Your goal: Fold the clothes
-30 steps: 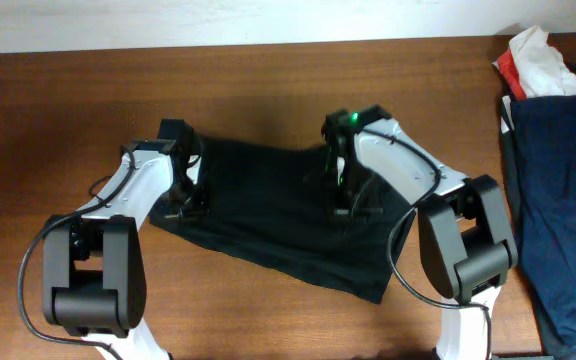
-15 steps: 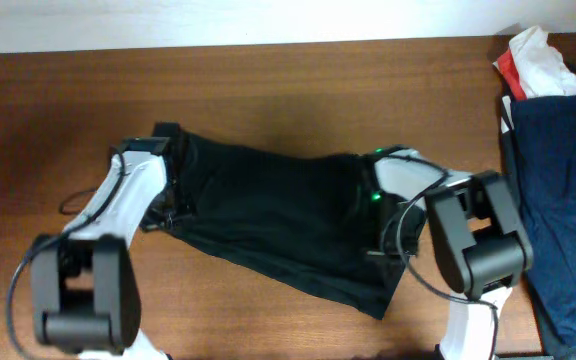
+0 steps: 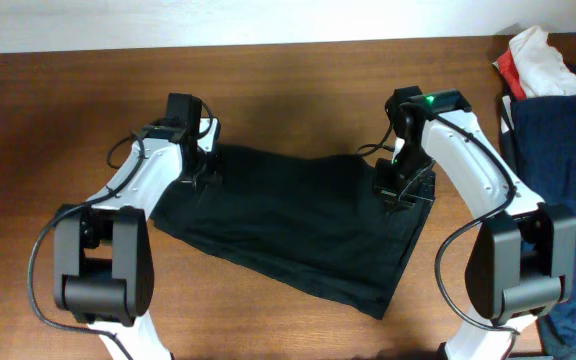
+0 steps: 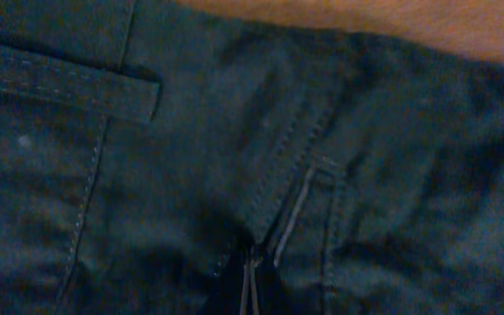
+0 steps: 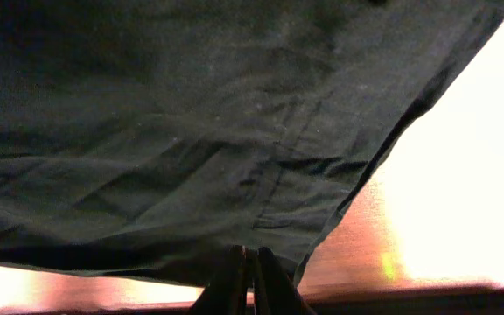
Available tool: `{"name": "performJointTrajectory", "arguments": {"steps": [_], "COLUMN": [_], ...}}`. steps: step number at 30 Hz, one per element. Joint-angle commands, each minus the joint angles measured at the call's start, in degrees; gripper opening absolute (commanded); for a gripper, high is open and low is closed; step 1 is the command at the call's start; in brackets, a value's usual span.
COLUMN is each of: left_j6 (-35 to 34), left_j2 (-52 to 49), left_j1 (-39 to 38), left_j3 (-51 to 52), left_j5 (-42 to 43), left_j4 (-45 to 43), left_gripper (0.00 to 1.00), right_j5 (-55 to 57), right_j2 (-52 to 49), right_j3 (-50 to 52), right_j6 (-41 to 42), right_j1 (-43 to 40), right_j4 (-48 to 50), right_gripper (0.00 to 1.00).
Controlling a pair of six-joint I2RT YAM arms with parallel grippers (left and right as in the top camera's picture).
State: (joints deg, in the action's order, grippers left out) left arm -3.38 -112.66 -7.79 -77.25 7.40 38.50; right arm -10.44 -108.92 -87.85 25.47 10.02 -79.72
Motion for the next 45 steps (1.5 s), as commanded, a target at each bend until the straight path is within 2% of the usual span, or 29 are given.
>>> {"name": "performJointTrajectory", "arguments": {"steps": [1, 4, 6, 9, 11, 12, 14, 15, 16, 17, 18, 19, 20, 23, 28, 30, 36, 40, 42, 45], "left_j6": [1.5, -0.2, -6.2, -7.5, -8.4, -12.4, -20.9, -22.1, -22.1, -22.1, -22.1, -22.1, -22.1, -22.1, -22.1, -22.1, -22.1, -22.1, -22.1, -22.1], "left_j2": [-3.4, -8.3, -9.8, -9.6, -9.4, -9.1, -8.1, -7.3, -6.8, -6.7, -6.7, -6.7, -6.7, -6.7, -6.7, -6.7, -6.7, -6.7, -6.7, -6.7], "left_j1": [1.5, 5.7, 8.9, 13.9, 16.2, 17.4, 18.4, 18.3, 18.3, 18.3, 18.3, 18.3, 18.3, 18.3, 18.3, 18.3, 18.3, 18.3, 18.3, 18.4], "left_j3": [0.3, 0.3, 0.3, 0.2, -1.4, -3.5, -7.0, -8.2, -8.9, -9.8, -10.1, -10.1, -10.1, -10.1, -10.1, -10.1, -10.1, -10.1, -10.1, -10.1], "left_j5": [-2.7, -4.5, -12.3, -23.3, -26.4, -26.9, -26.9, -26.5, -26.1, -26.1, -26.1, -26.1, -26.1, -26.1, -26.1, -26.1, -26.0, -26.1, -26.1, -26.1], "left_j4": [-0.1, 0.0, 0.8, 2.1, 5.5, 9.7, 15.0, 15.6, 15.6, 15.6, 15.6, 15.6, 15.6, 15.6, 16.3, 16.7, 16.7, 16.7, 16.7, 16.7], "left_gripper": [0.03, 0.03, 0.01, 0.01, 0.01, 0.01, 0.01, 0.01, 0.06, 0.32, 0.50, 0.58, 0.73, 0.92, 0.94, 0.94, 0.95, 0.98, 0.98, 0.98], "right_j5": [-0.5, -0.5, -0.5, -0.5, -0.6, -0.8, -4.3, -4.9, -5.3, -5.8, -5.9, -5.9, -5.8, -5.8, -5.5, -5.7, -8.6, -8.8, -8.9, -8.9], "right_j2": [0.6, 0.6, 0.6, 0.6, 0.6, 0.6, 0.5, 0.5, 0.5, 0.5, 0.4, 0.1, -0.3, -1.8, -2.4, -2.4, -2.4, -2.4, -2.4, -2.4], "right_j3": [-0.5, -0.5, -0.5, -0.5, -0.5, -0.5, -0.5, -0.5, -0.5, -0.5, -0.5, -0.5, -0.5, 0.6, 5.9, 9.0, 13.0, 13.4, 13.5, 14.2], "right_j6": [-0.2, -0.2, -0.2, -1.5, -1.7, -1.7, -3.0, -3.0, -3.0, -3.0, -3.0, -3.0, -3.0, -2.3, 0.6, 2.1, 2.0, 2.0, 2.0, 2.1], "right_j1": [0.9, 0.9, 0.8, 0.8, 0.9, 0.9, 1.0, 1.4, 2.1, 3.4, 5.6, 7.6, 9.7, 16.6, 21.1, 21.1, 21.1, 21.1, 21.1, 21.1], "right_j4": [0.5, 0.7, 0.6, 0.7, 1.0, 2.1, 3.8, 4.2, 4.4, 4.4, 4.4, 4.6, 5.0, 7.8, 11.3, 12.1, 17.2, 20.4, 20.6, 21.5], "right_gripper": [0.09, 0.09, 0.09, 0.10, 0.10, 0.11, 0.28, 0.36, 0.45, 0.54, 0.63, 0.68, 0.69, 0.69, 0.61, 0.54, 0.54, 0.48, 0.49, 0.65]}}
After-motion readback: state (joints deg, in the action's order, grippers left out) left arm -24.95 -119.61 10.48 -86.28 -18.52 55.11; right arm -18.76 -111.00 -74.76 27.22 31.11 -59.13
